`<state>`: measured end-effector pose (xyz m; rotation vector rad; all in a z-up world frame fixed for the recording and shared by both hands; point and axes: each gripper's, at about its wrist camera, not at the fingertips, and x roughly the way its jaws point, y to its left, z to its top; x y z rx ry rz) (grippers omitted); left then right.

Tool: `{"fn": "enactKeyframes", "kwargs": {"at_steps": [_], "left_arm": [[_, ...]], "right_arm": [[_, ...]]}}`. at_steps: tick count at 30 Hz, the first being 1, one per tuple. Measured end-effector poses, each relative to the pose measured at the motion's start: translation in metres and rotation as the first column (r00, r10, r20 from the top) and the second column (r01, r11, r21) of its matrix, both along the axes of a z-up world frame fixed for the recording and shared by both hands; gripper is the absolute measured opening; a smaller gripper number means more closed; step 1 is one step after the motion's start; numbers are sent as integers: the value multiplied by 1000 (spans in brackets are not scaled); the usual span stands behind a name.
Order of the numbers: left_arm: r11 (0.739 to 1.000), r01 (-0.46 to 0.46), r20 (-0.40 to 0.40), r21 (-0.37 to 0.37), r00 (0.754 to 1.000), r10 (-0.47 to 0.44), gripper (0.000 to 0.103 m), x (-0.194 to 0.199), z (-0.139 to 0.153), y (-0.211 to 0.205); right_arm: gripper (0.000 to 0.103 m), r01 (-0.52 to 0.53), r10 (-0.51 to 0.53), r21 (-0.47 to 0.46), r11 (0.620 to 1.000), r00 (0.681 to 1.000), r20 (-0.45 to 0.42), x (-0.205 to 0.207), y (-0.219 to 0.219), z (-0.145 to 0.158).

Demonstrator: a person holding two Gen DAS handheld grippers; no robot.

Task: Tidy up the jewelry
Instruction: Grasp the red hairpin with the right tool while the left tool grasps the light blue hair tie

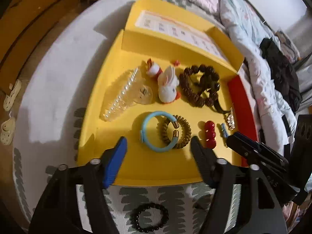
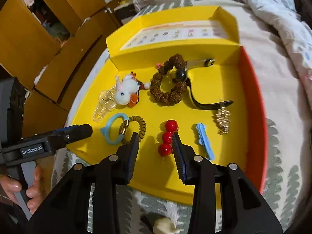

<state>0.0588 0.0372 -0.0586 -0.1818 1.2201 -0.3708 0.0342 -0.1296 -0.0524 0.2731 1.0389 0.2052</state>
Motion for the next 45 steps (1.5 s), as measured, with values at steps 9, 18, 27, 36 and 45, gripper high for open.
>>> {"fn": "enactKeyframes", "kwargs": {"at_steps": [9, 18, 27, 36, 45], "left_arm": [[999, 4, -82, 38, 997, -1, 50, 14, -25, -9], [997, -9, -106, 77, 994, 18, 50, 19, -38, -8], [993, -9, -89, 118, 996, 19, 48, 21, -38, -16], [999, -18, -122, 38, 992, 23, 19, 28, -40, -13], [999, -49, -94, 6, 994, 49, 12, 27, -31, -5]], "right_arm": [[39, -35, 33, -31, 999, 997, -68, 13, 5, -26], [39, -35, 26, -108, 994, 996, -80, 19, 14, -33], [39, -45, 32, -168, 985, 997, -77, 23, 21, -40], [34, -57, 42, -247, 967, 997, -63, 21, 30, -41], [29, -50, 39, -186, 981, 997, -62, 19, 24, -37]]}}
